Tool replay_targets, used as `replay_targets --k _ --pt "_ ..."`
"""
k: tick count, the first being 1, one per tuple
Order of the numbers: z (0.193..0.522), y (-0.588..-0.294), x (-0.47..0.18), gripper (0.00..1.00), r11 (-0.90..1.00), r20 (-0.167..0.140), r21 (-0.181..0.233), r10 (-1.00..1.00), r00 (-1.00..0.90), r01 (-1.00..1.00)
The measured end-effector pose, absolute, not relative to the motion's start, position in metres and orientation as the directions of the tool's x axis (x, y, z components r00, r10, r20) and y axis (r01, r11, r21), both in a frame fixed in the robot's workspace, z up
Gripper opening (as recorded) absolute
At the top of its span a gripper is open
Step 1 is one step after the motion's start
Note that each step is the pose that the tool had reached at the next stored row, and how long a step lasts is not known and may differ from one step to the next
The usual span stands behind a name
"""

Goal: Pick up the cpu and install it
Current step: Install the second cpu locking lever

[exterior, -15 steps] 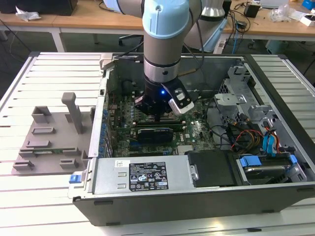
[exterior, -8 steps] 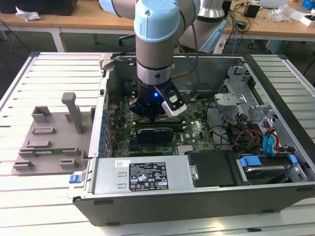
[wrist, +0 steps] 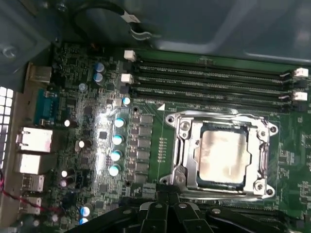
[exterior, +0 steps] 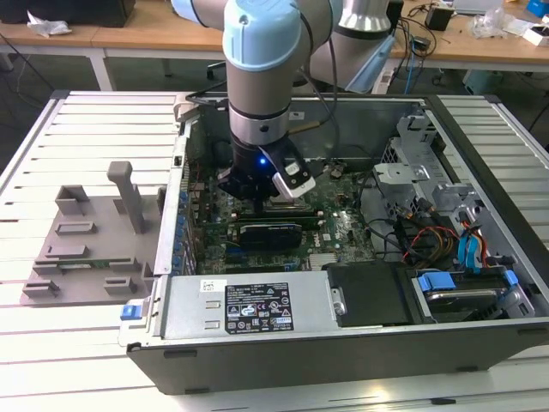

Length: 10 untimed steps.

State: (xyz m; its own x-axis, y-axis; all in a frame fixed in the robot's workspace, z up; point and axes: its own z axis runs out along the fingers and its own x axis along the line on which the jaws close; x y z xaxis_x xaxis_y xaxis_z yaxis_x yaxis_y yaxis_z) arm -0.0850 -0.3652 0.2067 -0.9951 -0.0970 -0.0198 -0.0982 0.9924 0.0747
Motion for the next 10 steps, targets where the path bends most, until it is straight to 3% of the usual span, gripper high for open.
replay_targets --k 10 --pt "0.2002 -0.3607 -0.0851 0.11 0.992 -0.020 0.080 -0.101 -0.995 -0.102"
